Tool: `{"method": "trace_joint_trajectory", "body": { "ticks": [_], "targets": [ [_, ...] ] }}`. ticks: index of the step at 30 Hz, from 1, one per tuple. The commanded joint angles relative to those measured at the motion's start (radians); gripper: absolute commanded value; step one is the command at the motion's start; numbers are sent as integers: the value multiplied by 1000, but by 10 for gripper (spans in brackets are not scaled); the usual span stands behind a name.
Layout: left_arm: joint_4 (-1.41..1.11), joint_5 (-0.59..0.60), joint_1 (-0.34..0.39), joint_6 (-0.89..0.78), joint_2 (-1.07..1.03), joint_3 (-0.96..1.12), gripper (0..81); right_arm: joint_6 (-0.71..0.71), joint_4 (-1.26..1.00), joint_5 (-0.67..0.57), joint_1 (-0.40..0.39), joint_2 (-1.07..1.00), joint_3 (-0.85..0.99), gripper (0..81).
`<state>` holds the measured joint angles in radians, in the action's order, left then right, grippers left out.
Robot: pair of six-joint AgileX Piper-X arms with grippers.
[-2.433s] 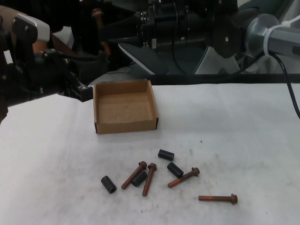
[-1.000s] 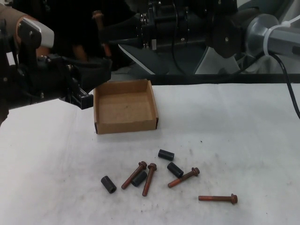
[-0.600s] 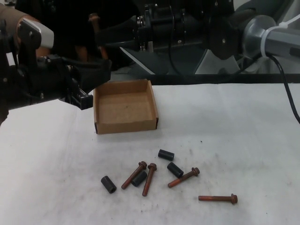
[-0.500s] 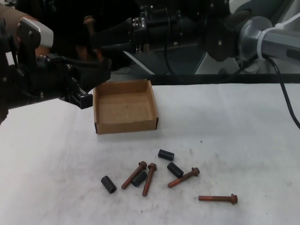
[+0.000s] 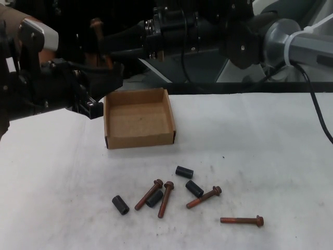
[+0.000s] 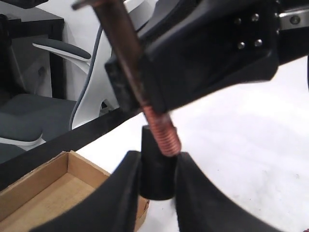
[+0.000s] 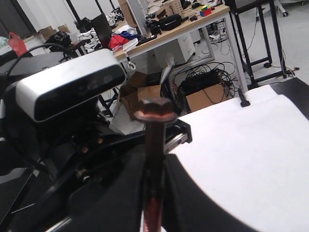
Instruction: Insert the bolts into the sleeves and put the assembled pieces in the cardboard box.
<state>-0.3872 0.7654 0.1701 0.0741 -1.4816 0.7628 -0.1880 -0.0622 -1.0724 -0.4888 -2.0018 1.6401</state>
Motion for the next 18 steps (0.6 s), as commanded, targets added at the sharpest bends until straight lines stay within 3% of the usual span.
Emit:
{"method": "trace_joint_trajectory", "body": {
  "ticks": [1,7,18],
  "targets": [
    [-76,14,2,-7,10,11,4,-17,-63,-3,16,10,6,2],
    [-112,14,2,-51,10,11,4,-122,-197,-10,34,10,6,2],
    [-112,14,2,-51,10,11,4,-121,-187,-11,36,10,6,2]
  ]
}}
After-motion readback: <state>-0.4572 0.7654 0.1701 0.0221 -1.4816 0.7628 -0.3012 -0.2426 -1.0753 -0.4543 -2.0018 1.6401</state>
